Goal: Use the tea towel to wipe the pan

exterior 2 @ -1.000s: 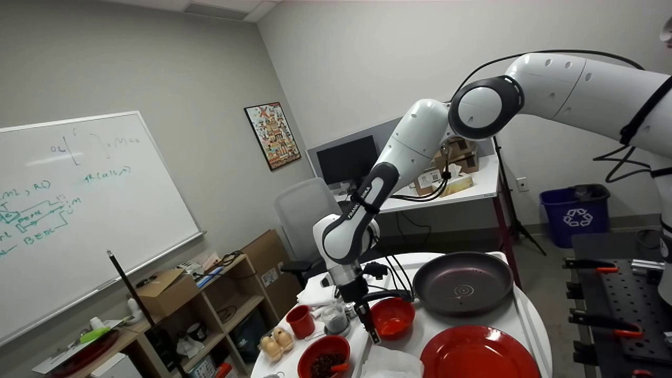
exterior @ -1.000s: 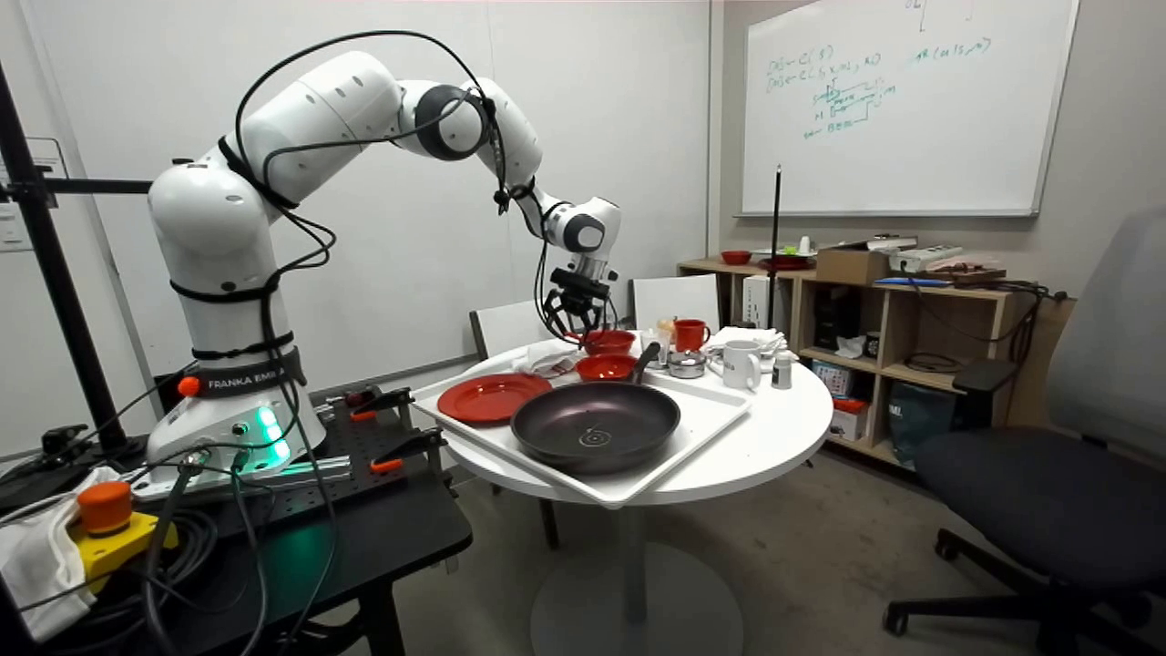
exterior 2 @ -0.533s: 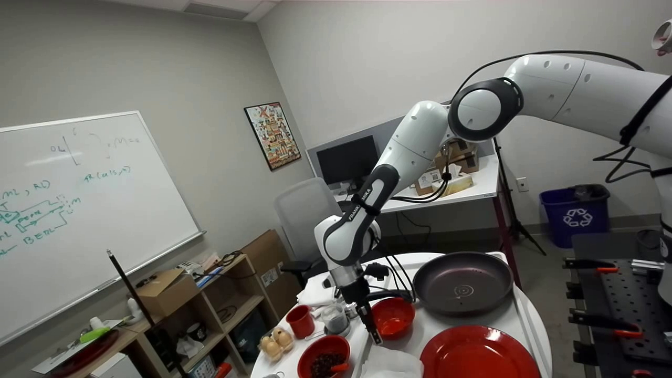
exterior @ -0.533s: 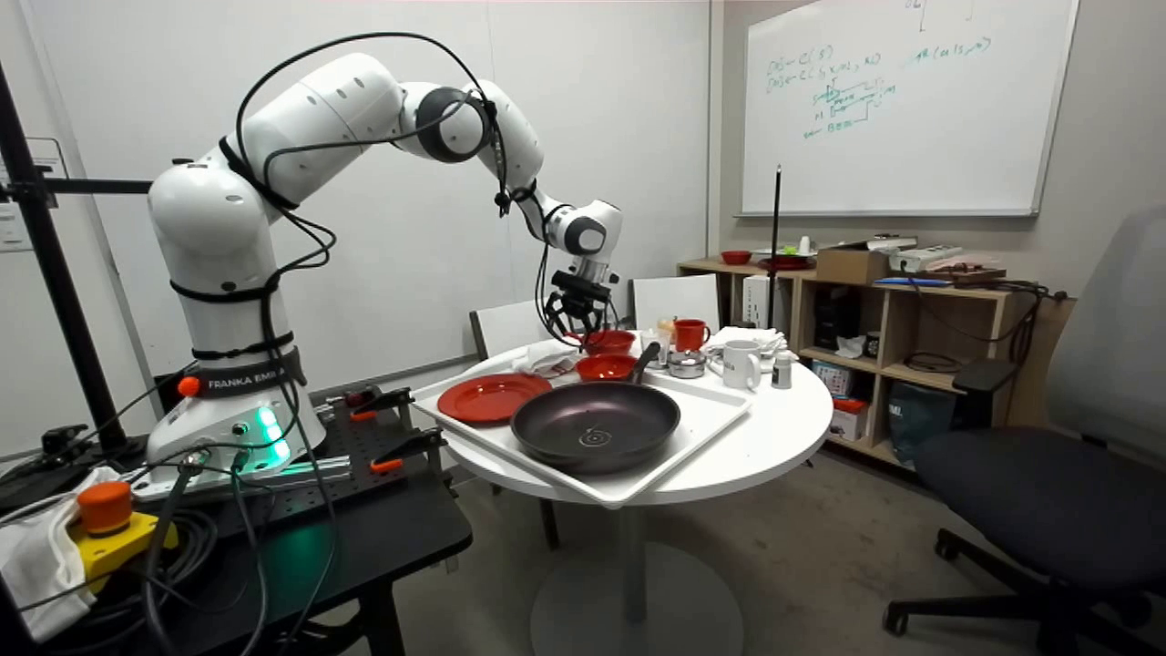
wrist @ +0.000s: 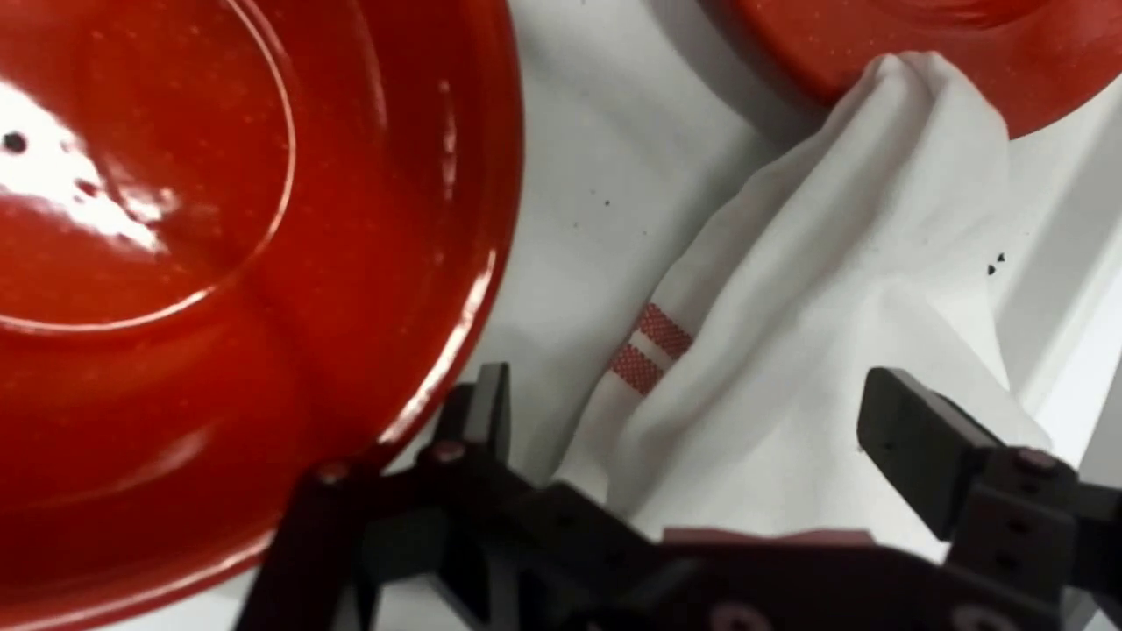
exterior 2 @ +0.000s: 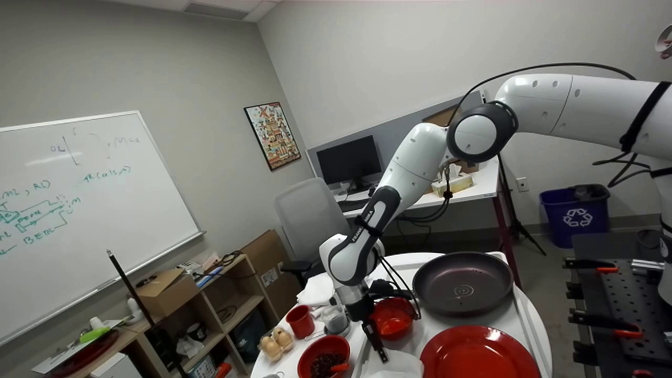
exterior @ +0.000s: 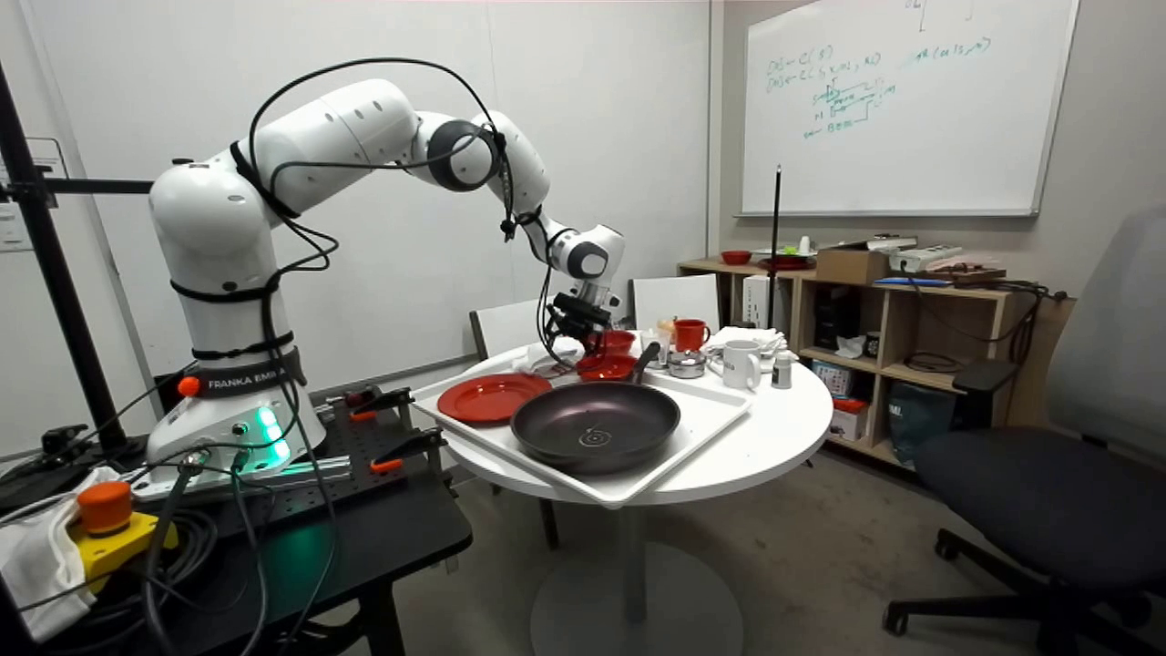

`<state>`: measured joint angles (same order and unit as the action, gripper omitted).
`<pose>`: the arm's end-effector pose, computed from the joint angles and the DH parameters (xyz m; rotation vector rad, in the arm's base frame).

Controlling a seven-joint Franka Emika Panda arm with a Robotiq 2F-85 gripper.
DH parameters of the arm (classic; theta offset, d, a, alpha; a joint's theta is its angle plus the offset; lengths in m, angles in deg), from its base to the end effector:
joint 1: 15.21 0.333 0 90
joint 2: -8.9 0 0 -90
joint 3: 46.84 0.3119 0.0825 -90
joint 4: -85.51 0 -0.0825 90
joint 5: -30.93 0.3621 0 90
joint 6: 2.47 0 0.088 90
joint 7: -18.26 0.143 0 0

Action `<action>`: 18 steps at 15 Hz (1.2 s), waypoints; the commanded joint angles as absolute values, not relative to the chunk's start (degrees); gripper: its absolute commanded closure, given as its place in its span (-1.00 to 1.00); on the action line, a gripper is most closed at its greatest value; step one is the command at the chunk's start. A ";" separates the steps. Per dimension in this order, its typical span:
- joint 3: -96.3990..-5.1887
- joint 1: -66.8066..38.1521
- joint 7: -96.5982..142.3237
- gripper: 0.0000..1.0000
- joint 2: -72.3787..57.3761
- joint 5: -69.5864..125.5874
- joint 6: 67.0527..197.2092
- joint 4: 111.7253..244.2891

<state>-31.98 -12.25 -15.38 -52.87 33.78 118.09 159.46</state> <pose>0.6551 0.1845 0.0630 -2.6147 -1.0470 0.2752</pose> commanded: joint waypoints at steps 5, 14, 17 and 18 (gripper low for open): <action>-32.62 -9.32 -16.12 -1.00 -58.56 31.69 116.80 150.94; -32.92 -7.99 -16.97 -1.00 -62.03 30.35 116.00 146.57; -32.84 -7.85 -17.88 -0.35 -62.38 30.30 115.94 145.85; -32.85 -7.77 -18.15 -0.17 -62.48 30.31 115.88 145.61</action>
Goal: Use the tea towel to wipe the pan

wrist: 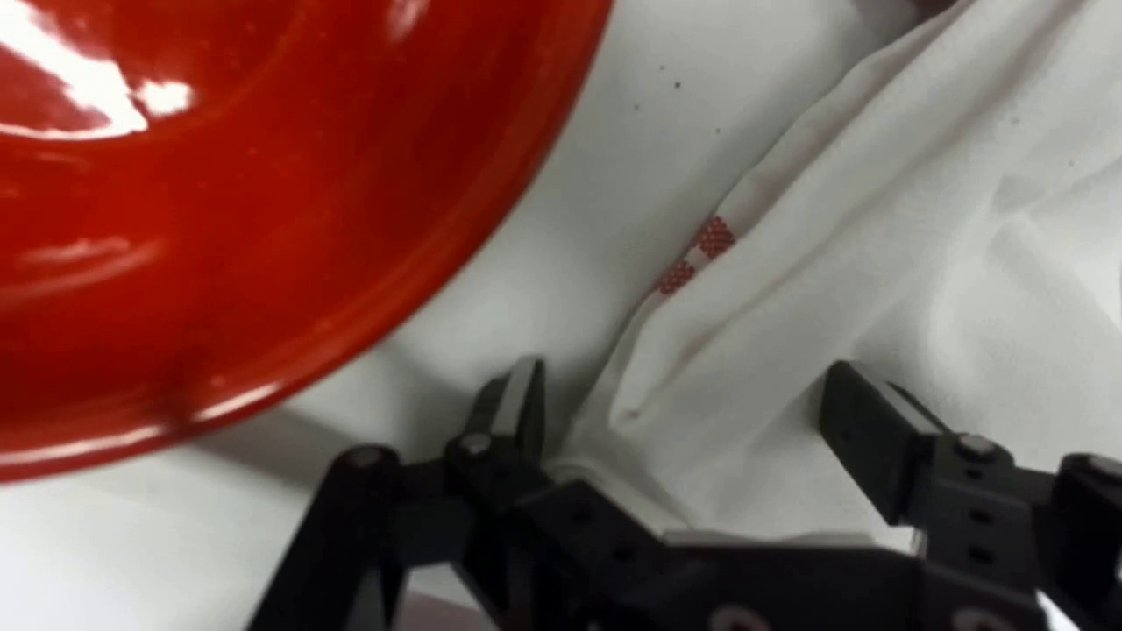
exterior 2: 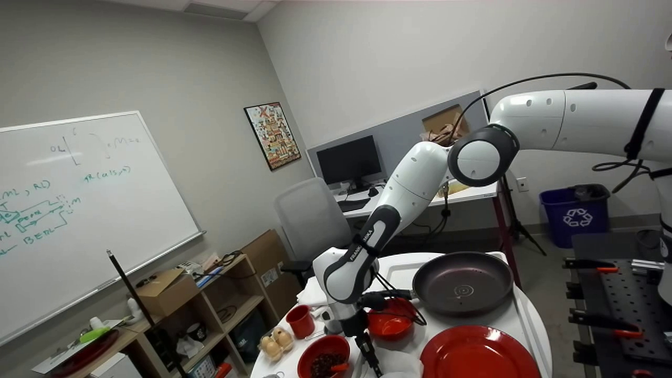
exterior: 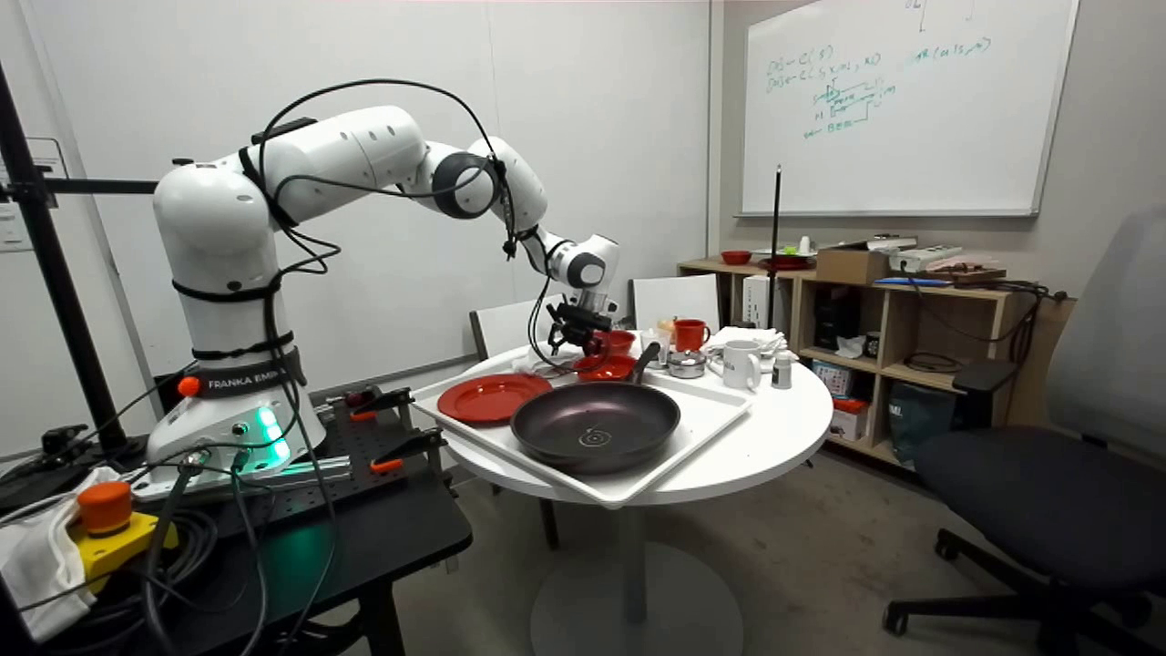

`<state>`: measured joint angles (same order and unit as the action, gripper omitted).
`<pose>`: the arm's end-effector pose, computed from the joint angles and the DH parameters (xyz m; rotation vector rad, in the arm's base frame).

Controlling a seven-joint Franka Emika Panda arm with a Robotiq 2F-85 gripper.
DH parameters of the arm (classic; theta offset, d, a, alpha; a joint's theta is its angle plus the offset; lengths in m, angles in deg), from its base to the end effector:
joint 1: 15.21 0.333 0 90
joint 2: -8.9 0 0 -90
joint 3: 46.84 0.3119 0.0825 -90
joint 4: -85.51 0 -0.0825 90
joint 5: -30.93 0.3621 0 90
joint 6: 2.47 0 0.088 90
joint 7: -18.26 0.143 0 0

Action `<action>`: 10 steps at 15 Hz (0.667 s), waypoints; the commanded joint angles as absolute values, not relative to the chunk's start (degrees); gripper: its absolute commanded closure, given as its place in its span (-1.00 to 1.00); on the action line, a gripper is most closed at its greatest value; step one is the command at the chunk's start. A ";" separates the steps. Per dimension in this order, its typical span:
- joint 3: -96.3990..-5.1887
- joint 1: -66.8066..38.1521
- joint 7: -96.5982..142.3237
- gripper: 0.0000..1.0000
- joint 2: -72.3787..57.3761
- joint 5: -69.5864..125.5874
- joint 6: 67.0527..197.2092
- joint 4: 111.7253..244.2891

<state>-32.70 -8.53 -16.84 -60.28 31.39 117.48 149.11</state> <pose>0.6708 0.2115 0.0378 -2.6107 -1.1636 0.2323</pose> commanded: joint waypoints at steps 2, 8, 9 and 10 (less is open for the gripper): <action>-32.91 -7.52 -18.51 0.15 -62.46 30.24 115.81 145.51; -32.76 -7.00 -19.65 0.90 -61.95 30.17 116.20 146.27; -32.83 -7.04 -19.87 0.94 -60.45 30.34 117.62 148.37; -32.91 -6.94 -19.82 0.94 -59.27 30.27 118.66 149.83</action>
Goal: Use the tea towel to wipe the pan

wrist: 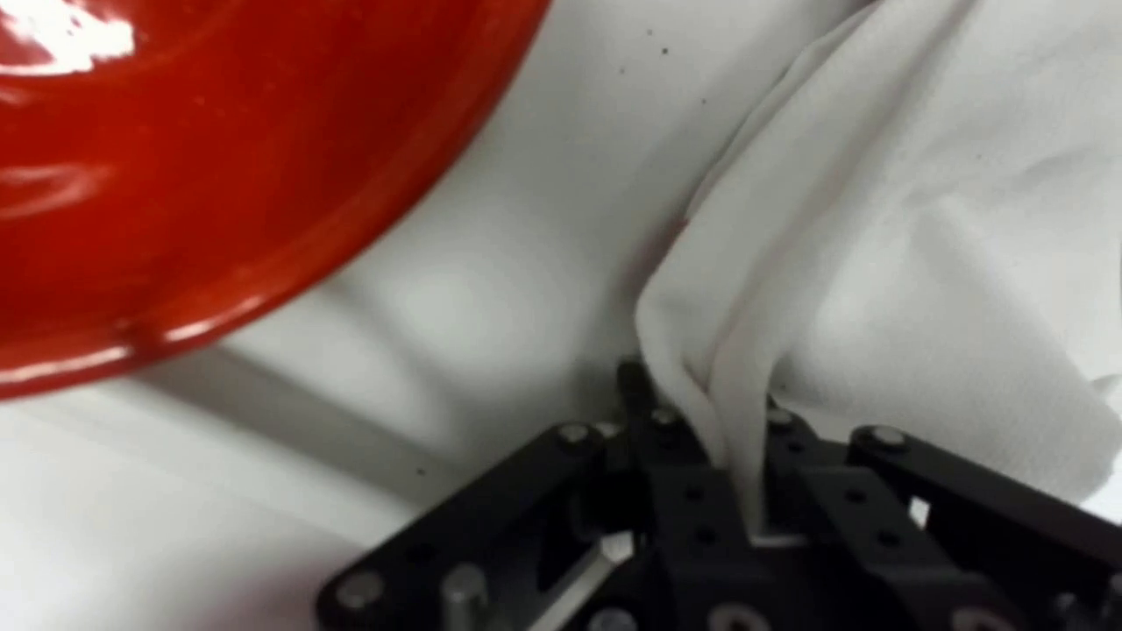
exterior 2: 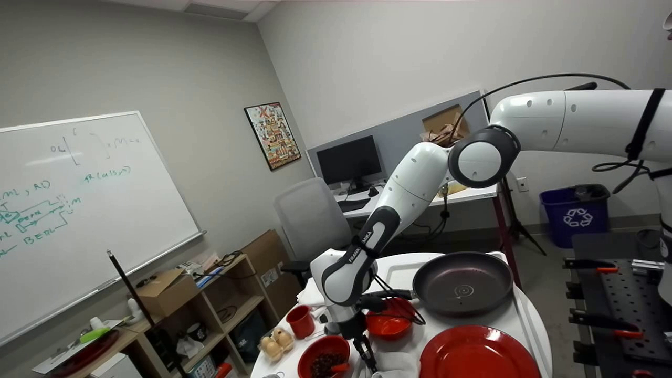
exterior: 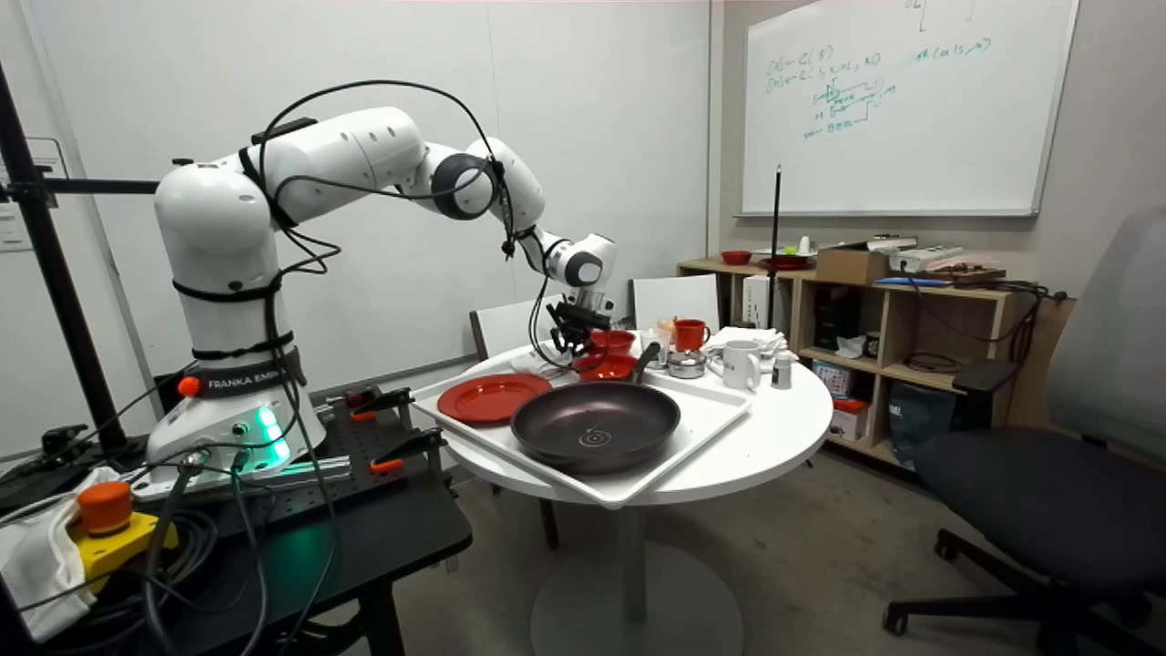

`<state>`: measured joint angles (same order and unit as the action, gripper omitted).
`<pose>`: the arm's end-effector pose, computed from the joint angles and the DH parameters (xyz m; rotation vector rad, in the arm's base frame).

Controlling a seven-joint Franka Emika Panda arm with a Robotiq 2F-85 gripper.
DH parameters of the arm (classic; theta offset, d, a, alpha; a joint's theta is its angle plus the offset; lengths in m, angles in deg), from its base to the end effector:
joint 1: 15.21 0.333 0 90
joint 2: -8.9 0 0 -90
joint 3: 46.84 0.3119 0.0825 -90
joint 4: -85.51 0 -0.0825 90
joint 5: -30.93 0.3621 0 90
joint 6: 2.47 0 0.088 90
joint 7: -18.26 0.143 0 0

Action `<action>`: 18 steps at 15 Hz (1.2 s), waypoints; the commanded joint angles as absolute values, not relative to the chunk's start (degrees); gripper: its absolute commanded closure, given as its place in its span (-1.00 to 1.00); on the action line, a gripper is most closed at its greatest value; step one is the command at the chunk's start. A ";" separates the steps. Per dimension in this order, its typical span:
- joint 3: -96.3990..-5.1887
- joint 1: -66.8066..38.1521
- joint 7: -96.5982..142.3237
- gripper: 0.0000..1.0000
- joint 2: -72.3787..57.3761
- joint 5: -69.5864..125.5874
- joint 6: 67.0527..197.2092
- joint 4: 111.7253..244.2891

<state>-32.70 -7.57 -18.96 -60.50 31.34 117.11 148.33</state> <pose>0.6698 0.2222 0.0398 -2.5789 -1.2325 0.2235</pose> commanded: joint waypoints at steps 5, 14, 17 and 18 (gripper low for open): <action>-33.57 -5.46 -18.51 0.88 -51.75 28.55 127.82 160.45; -32.66 -3.99 -16.20 0.89 -36.31 23.64 141.67 183.14; -32.57 -4.65 -12.89 0.89 -30.33 23.84 147.05 189.50; -32.53 -5.03 -11.59 0.89 -28.24 24.12 148.42 191.56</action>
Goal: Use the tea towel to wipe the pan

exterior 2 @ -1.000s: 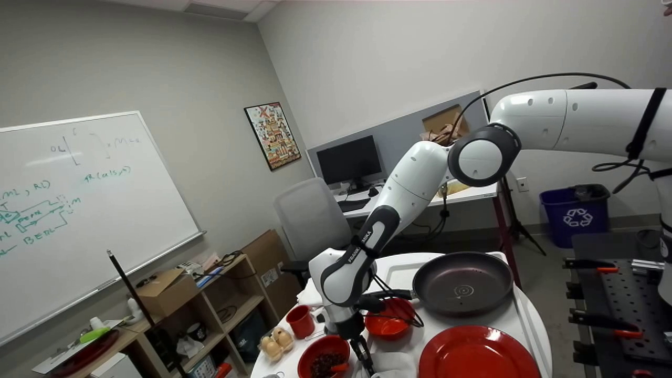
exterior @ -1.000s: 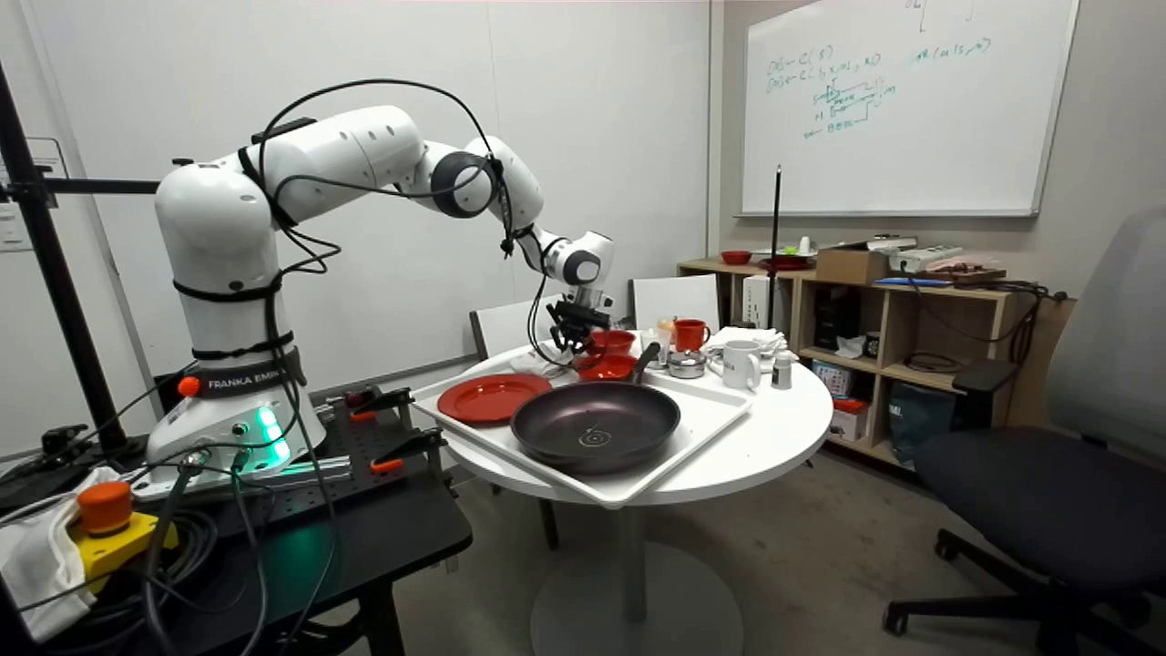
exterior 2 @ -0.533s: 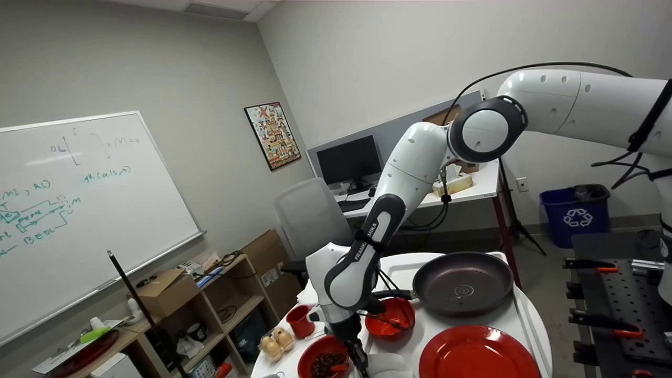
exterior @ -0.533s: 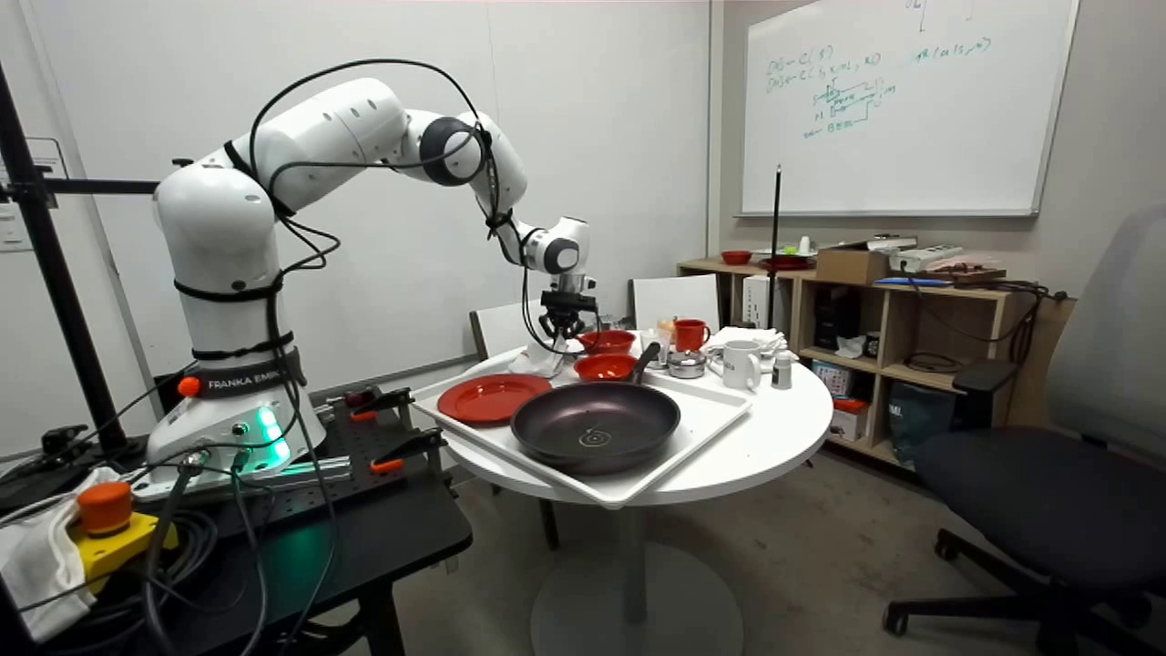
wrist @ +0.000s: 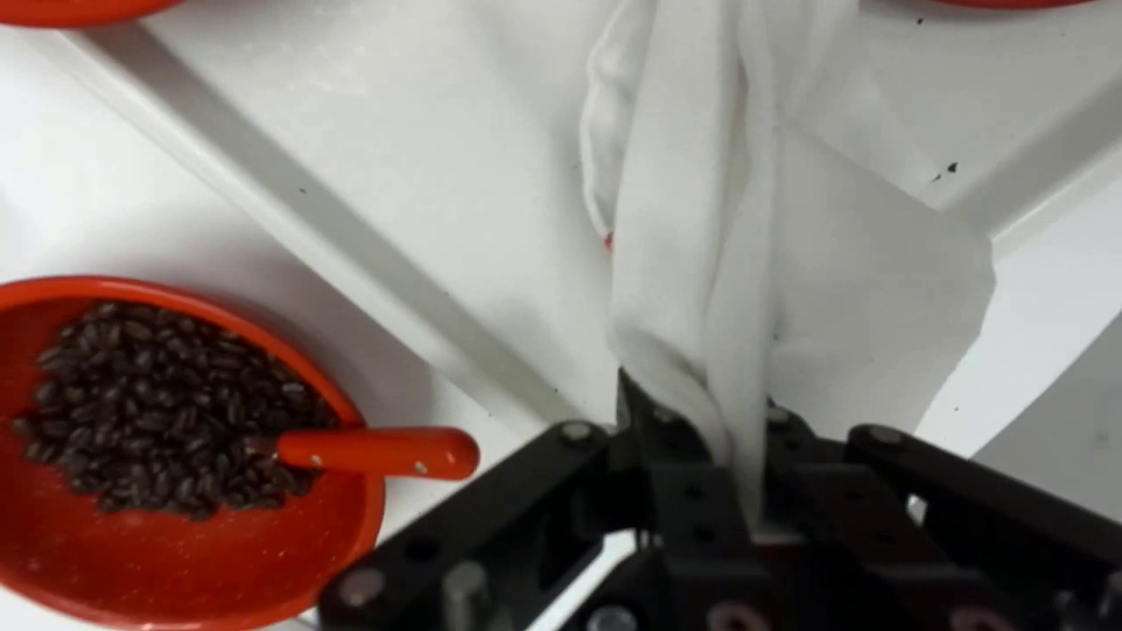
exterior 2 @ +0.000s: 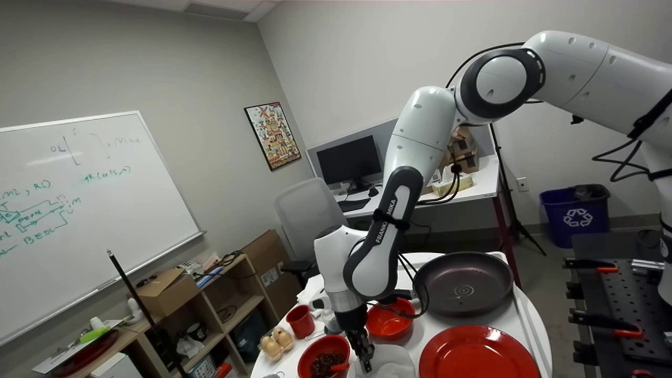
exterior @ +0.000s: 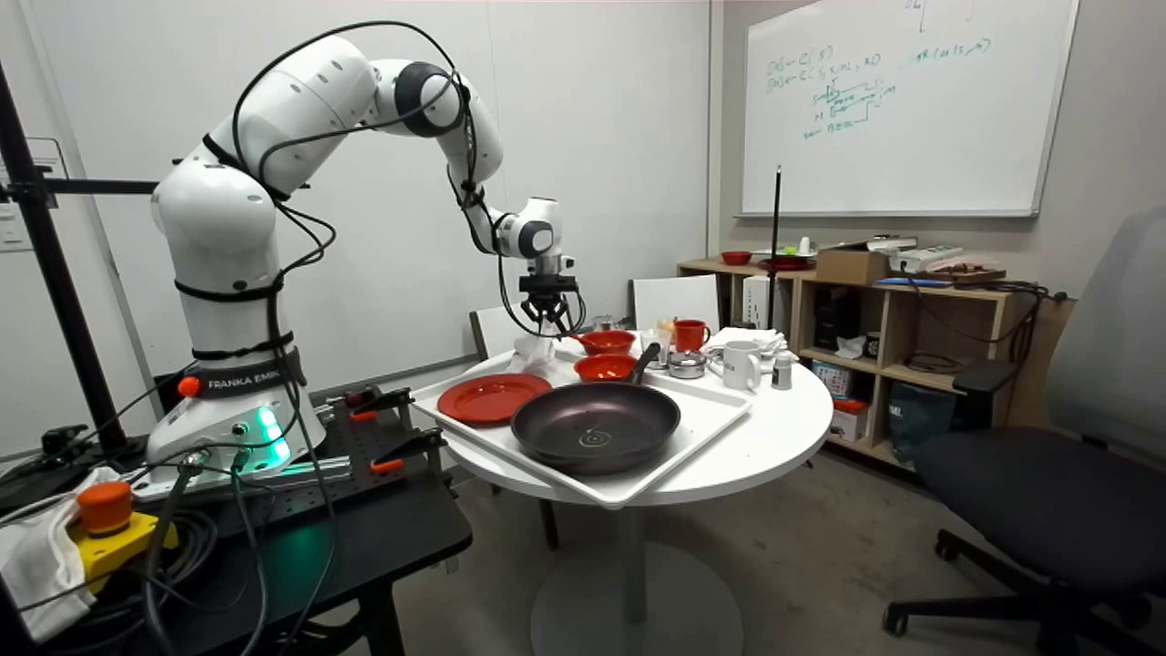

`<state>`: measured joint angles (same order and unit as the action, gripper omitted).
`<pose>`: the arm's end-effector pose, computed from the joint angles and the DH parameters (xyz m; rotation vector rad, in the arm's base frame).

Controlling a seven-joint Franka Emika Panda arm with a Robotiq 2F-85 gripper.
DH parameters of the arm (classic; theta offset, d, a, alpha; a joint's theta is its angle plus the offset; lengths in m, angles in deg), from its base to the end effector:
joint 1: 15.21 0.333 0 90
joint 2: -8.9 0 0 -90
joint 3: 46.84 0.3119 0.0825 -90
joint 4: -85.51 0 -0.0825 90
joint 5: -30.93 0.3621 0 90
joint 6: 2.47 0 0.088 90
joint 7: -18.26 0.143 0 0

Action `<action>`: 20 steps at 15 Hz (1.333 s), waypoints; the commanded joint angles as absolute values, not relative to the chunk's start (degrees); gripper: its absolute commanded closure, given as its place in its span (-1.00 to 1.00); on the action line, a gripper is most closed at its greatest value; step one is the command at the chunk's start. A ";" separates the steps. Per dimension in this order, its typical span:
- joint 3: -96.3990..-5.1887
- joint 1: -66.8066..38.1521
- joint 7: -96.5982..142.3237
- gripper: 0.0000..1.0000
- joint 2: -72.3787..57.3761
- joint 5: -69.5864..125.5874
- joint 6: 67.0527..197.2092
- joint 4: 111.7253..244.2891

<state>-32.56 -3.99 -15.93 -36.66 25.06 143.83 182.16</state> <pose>0.6103 0.2758 0.1341 -2.6287 -1.5117 -0.1617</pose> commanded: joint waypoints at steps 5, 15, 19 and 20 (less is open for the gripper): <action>-33.03 -7.28 -4.01 0.89 -17.75 25.97 149.68 199.60; -37.56 -17.50 -0.10 0.89 -6.07 37.70 141.54 208.36; -40.35 -21.00 -1.48 0.89 -4.13 41.92 141.62 213.43; -40.81 -22.08 -2.38 0.89 -3.66 43.42 141.97 214.87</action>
